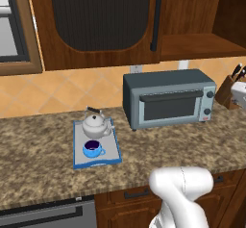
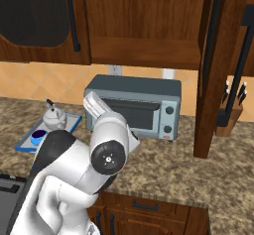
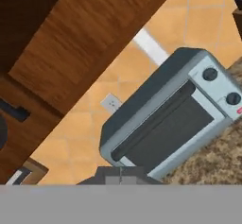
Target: Pick the kettle from the counter and place it on the tray. Then pick the mug from the cabinet and place it on the tray. Then close the cabinet doors.
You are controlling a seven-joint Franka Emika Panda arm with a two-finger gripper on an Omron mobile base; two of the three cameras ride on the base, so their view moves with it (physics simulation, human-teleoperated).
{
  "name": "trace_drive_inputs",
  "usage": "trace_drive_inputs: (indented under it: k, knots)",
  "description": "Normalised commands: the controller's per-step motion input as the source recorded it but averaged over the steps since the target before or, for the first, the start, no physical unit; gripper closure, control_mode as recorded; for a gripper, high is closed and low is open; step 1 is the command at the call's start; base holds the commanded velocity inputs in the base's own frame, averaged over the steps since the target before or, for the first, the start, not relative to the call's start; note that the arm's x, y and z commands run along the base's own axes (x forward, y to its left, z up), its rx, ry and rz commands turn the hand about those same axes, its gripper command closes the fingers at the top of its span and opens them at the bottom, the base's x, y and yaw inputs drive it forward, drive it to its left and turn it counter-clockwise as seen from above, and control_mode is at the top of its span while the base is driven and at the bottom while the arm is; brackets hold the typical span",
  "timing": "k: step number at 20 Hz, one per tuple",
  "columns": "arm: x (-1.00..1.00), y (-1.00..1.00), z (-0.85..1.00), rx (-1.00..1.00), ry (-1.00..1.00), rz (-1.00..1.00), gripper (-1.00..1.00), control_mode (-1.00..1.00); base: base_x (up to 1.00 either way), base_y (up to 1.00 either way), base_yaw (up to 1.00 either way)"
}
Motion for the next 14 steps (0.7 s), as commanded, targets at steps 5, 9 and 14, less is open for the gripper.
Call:
trace_drive_inputs:
  k: [5,9,14]
  knots:
    - [-0.09,-0.14,-0.36,0.6,-0.23,-0.07,1.0,-1.0,0.0,0.0,0.0]
    - [0.0,-0.24,-0.13,0.22,-0.06,-0.09,1.0,-1.0,0.0,0.0,0.0]
    - [0.0,-0.25,-0.1,0.26,-0.04,-0.03,1.0,-1.0,0.0,0.0,0.0]
